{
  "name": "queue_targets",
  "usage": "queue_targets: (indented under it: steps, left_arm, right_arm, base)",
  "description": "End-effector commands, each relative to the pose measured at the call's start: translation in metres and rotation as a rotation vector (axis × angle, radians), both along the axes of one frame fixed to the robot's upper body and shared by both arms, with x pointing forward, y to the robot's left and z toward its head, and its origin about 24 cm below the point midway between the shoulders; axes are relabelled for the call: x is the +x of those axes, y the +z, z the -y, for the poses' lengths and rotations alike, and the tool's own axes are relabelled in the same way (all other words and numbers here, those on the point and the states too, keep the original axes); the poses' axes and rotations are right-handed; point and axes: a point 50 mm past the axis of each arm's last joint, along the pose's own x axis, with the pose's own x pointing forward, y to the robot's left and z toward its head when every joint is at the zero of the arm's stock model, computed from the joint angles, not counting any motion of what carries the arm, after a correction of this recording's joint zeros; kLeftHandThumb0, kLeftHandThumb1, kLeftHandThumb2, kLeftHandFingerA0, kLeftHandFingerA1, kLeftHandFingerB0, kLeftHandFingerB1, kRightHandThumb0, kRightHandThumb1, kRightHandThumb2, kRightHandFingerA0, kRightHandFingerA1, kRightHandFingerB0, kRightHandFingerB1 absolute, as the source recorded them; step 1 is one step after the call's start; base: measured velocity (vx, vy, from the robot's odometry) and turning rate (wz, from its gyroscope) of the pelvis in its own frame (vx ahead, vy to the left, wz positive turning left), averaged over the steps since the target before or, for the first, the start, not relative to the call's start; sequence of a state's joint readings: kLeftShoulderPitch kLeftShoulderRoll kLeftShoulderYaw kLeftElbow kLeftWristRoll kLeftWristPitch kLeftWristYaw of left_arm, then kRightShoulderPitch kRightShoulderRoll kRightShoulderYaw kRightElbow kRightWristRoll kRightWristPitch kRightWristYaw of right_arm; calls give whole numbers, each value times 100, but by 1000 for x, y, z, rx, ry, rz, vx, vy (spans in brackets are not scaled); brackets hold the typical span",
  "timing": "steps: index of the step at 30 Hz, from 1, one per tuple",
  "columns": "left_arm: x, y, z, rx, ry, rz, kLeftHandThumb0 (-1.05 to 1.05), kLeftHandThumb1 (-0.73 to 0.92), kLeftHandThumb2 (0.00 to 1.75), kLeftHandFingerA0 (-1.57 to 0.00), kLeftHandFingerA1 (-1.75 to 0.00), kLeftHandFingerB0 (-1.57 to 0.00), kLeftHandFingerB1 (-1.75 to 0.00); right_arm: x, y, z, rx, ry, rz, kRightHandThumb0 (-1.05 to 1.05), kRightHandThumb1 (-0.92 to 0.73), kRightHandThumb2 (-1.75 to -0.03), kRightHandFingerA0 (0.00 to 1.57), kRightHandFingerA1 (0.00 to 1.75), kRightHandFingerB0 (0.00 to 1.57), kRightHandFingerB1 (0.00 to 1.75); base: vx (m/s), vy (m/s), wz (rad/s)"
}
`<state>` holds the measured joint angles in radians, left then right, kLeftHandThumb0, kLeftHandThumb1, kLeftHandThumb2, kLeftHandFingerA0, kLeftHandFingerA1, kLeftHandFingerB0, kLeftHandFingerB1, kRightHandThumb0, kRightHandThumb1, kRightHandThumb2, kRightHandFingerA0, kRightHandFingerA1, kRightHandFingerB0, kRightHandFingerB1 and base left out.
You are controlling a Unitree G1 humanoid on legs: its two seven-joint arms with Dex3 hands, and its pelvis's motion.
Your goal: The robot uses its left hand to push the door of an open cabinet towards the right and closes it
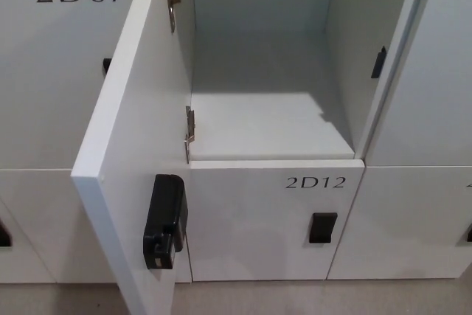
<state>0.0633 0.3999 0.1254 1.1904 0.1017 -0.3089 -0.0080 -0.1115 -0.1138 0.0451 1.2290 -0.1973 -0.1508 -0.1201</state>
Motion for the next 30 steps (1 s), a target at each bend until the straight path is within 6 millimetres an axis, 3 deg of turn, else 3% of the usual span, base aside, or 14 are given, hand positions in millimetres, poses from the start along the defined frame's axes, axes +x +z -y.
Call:
queue_targets:
  steps: [1, 3, 4, 7, 11, 17, 19, 20, 21, 22, 25, 28, 29, 30]
  left_arm:
    - [7, 16, -14, 7, -8, 116, -75, 90, 68, -40, -37, -35, -34]
    - [10, 19, -19, -5, 51, 153, -83, 80, 79, -37, -41, -27, -36]
    - [16, 24, -22, 9, 49, 182, -79, 92, 71, -35, -39, -29, -31]
    - [34, 43, -35, 46, 37, 251, -80, 92, 71, -34, -35, -27, -30]
    - [90, 90, -50, 119, -75, 366, -77, 92, 73, -33, -37, -27, -33]
    - [172, 155, -38, 242, -252, 459, -61, 92, 68, -29, -35, -25, -32]
    - [202, 177, -25, 313, -347, 448, -63, 92, 68, -37, -35, -29, -32]
    - [223, 190, -6, 397, -481, 412, -61, 71, 107, -33, -51, -19, -44]
    - [227, 192, -2, 414, -509, 404, -61, 71, 107, -33, -51, -19, -44]
    - [236, 193, 11, 464, -606, 368, -71, 92, 68, -38, -33, -31, -31]
    - [252, 190, 41, 541, -799, 300, -73, 91, 68, -37, -32, -30, -31]
    - [268, 178, 97, 567, -1026, 281, -76, 92, 70, -36, -33, -30, -31]
    - [268, 178, 97, 567, -1026, 281, -76, 92, 70, -36, -33, -30, -31]
    - [275, 170, 129, 556, -1123, 269, -76, 92, 70, -35, -32, -30, -31]
  right_arm:
    - [5, 3, 0, -42, 9, 59, -51, -67, -96, 37, 52, 36, 50]
    - [4, 3, 0, -44, 7, 60, -51, -66, -96, 36, 52, 36, 51]
    - [4, 3, 0, -44, 5, 61, -51, -66, -95, 37, 52, 36, 50]
    - [0, 1, -2, -32, -11, 60, -51, -66, -95, 36, 52, 36, 50]
    - [0, 1, -4, -39, 9, 63, -50, -66, -95, 37, 52, 35, 50]
    - [4, 2, -5, -26, -6, 73, -51, -66, -96, 37, 52, 35, 50]
    - [5, 2, -6, -32, -1, 76, -51, -66, -97, 38, 53, 35, 50]
    - [6, 2, -7, -36, 7, 81, -50, -66, -98, 38, 54, 37, 51]
    - [6, 2, -7, -36, 8, 83, -50, -66, -98, 38, 54, 37, 51]
    - [6, 2, -7, -36, 6, 85, -49, -65, -98, 38, 54, 38, 52]
    - [5, 2, -8, -36, 7, 83, -51, -66, -97, 37, 53, 38, 52]
    - [5, 1, -10, -32, 8, 85, -51, -66, -96, 37, 53, 37, 51]
    - [5, 1, -10, -32, 8, 85, -51, -66, -96, 37, 53, 37, 51]
    - [5, 1, -11, -22, -2, 89, -52, -66, -96, 37, 53, 37, 51]
  base:
    - [0, 0, 0]
    - [0, 0, 0]
    - [0, 0, 0]
    - [0, 0, 0]
    - [0, 0, 0]
    - [0, 0, 0]
    - [0, 0, 0]
    - [0, 0, 0]
    - [0, 0, 0]
    - [0, 0, 0]
    - [0, 0, 0]
    - [0, 0, 0]
    - [0, 0, 0]
    - [0, 0, 0]
